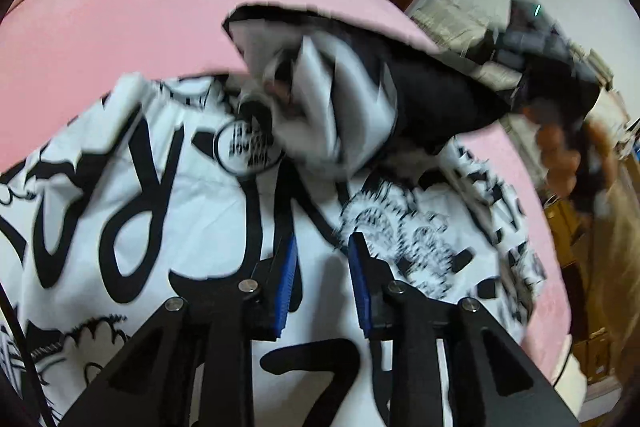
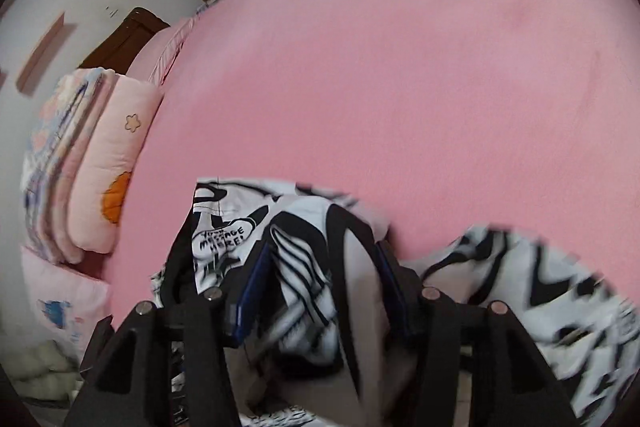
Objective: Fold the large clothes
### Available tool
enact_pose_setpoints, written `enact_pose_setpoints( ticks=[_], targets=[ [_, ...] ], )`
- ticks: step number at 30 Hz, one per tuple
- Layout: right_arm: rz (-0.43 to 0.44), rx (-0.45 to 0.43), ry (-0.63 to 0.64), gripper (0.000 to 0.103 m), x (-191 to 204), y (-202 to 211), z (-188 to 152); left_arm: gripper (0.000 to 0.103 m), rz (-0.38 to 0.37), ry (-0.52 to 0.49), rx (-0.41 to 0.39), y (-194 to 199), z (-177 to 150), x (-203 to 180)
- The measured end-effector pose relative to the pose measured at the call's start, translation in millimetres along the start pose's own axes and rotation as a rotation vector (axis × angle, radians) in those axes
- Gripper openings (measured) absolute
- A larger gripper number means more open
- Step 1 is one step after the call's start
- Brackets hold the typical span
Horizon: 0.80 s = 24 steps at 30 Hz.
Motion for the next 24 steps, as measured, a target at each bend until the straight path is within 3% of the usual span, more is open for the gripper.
enact_pose_setpoints(
  ticks=[1, 2, 3, 6, 8, 13, 16, 21, 22, 24],
  targets=[
    [0.005, -0.012, 0.042, 0.053, 5.1, -2.7, -6.1, 0.025, -0.011, 0.001, -0.013, 7.1, 5.7, 0.6],
    [-0.018, -0.044, 0.111, 0.046, 11.8, -1.6, -11.2, 0.025, -0.018, -0.001, -0.032, 16.1, 13.9, 0.6],
    [-0.062, -0.084, 0.219, 0.026, 22.4, -0.3, -19.9, 0.026, -0.022, -0.005, -0.049, 23.5, 21.0, 0.5],
    [-0.144, -0.126, 0.463, 0.010, 45.9, -0.8, -54.5, 0.038, -0.022, -0.006, -0.109, 50.1, 47.3, 3.4],
    [-0.207, -0.143, 0.590, 0.008, 54.6, -3.3, -81.0, 0.049, -0.029, 0.007, -0.138, 63.4, 62.0, 4.6],
    [-0.419, -0.281, 0.933, 0.008, 76.7, -3.9, -147.5, 0.053, -0.075, 0.023, -0.147, 81.2, 93.1, 3.5],
    [-0.457, -0.310, 0.994, 0.008, 78.6, -6.7, -167.7, 0.071, -0.120, 0.003, -0.058, 69.3, 102.4, -7.4],
    [-0.433, -0.295, 0.969, 0.008, 71.6, -10.2, -177.6, 0.072, -0.115, -0.060, 0.100, 32.7, 96.1, -24.4],
    [-0.432, -0.296, 0.965, 0.008, 70.2, -9.9, -177.7, 0.071, -0.086, -0.079, 0.114, 25.0, 93.5, -25.6],
    [-0.427, -0.295, 0.951, 0.008, 67.6, -8.6, -176.1, 0.023, -0.020, -0.136, 0.130, 13.1, 87.5, -29.2]
  ],
)
Point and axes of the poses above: each gripper's, at about its wrist camera, not at the fingertips, and y roughly against the way its jaws point, x to its left, z to its top, the point moved 10 cm from there along -y, roughly the way its jaws point, and after that the axes turned 6 degrees about x, right-handed, at the moved point
